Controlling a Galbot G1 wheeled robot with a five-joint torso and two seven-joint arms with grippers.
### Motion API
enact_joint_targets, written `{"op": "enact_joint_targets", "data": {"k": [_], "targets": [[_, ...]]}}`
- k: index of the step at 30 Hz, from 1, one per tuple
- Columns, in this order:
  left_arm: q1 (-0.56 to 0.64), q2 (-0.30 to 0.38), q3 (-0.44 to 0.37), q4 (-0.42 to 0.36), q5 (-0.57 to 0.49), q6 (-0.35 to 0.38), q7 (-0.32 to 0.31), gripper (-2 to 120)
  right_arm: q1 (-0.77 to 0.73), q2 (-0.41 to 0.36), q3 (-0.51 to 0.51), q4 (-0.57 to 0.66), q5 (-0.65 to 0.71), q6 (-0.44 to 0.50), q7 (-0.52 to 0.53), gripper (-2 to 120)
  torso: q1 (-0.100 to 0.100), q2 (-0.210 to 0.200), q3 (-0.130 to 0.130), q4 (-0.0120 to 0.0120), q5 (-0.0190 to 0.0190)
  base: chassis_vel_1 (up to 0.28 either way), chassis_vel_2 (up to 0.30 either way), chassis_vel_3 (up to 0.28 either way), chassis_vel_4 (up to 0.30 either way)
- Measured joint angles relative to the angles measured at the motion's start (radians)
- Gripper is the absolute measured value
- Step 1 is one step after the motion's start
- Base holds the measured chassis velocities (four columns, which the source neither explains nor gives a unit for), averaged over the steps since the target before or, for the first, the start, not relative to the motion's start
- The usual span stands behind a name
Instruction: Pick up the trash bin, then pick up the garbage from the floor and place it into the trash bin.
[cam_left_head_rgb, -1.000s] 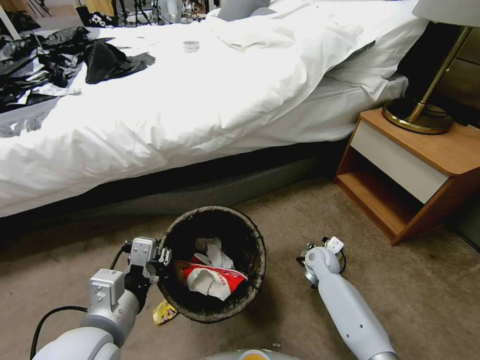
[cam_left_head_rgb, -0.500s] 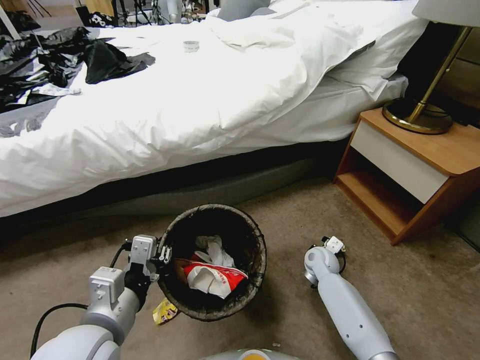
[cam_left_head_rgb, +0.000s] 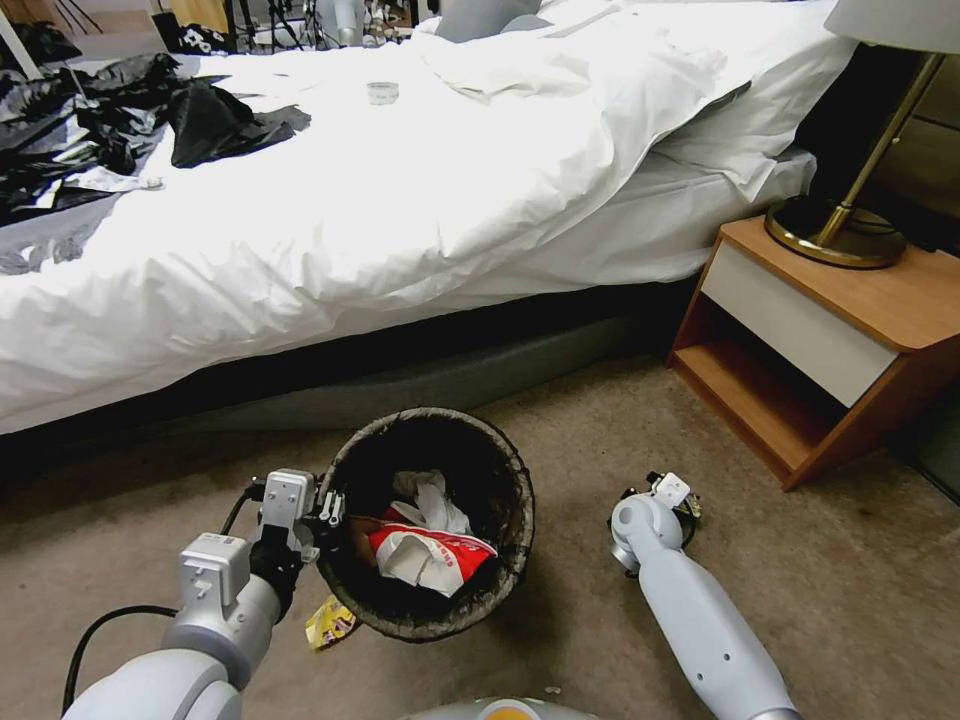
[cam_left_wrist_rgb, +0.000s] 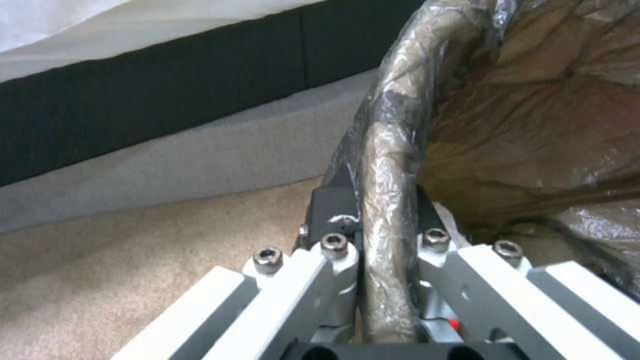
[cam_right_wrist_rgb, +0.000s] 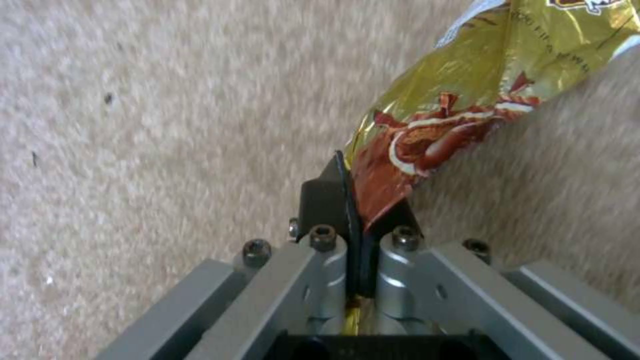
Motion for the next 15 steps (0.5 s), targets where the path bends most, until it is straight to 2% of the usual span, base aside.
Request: {"op": "enact_joint_targets", "data": {"k": [3,4,5,7,8,11,12,14,15], "targets": [[0.002,0.000,-0.001,0.000,-0.001,0.000,0.000,1,-0.045,-0.009,0.040,0.102,-0.120,0.002,-0.037,0,0.000,0.000,0.000,-0.0002,0.0001,0.000,0.000,0.000,0.000],[0.002,0.000,-0.001,0.000,-0.001,0.000,0.000,1,-0.045,-0.009,0.040,0.102,-0.120,0.002,-0.037,0,0.000,0.000,0.000,-0.0002,0.0001,0.000,0.000,0.000,0.000],[0.002,0.001,-0.003,0.000,-0.004,0.000,0.000,1,-0.094,-0.014,0.088,0.210,-0.218,-0.019,-0.076,0,0.000,0.000,0.000,0.0001,-0.0001,0.000,0.000,0.000,0.000],[0.001,0.003,-0.005,0.000,-0.012,0.000,-0.003,1,-0.174,-0.021,0.143,0.352,-0.301,-0.061,-0.144,0,0.000,0.000,0.000,-0.0005,0.0002,0.000,0.000,0.000,0.000],[0.001,0.003,-0.005,0.000,-0.012,0.000,-0.003,1,-0.174,-0.021,0.143,0.352,-0.301,-0.061,-0.144,0,0.000,0.000,0.000,-0.0005,0.0002,0.000,0.000,0.000,0.000],[0.001,0.009,-0.001,0.000,-0.016,0.002,-0.008,1,-0.284,-0.045,0.182,0.564,-0.324,-0.094,-0.212,0,0.000,0.000,0.000,-0.0004,-0.0001,0.000,0.000,0.000,0.000],[0.001,0.009,-0.001,0.000,-0.016,0.002,-0.008,1,-0.284,-0.045,0.182,0.564,-0.324,-0.094,-0.212,0,0.000,0.000,0.000,-0.0004,-0.0001,0.000,0.000,0.000,0.000],[0.001,0.011,0.004,0.000,-0.017,0.003,-0.008,1,-0.349,-0.061,0.205,0.700,-0.323,-0.117,-0.264,0,0.000,0.000,0.000,0.0000,-0.0001,0.000,0.000,0.000,0.000],[0.001,0.011,0.004,0.000,-0.017,0.003,-0.008,1,-0.349,-0.061,0.205,0.700,-0.323,-0.117,-0.264,0,0.000,0.000,0.000,0.0000,-0.0001,0.000,0.000,0.000,0.000]]}}
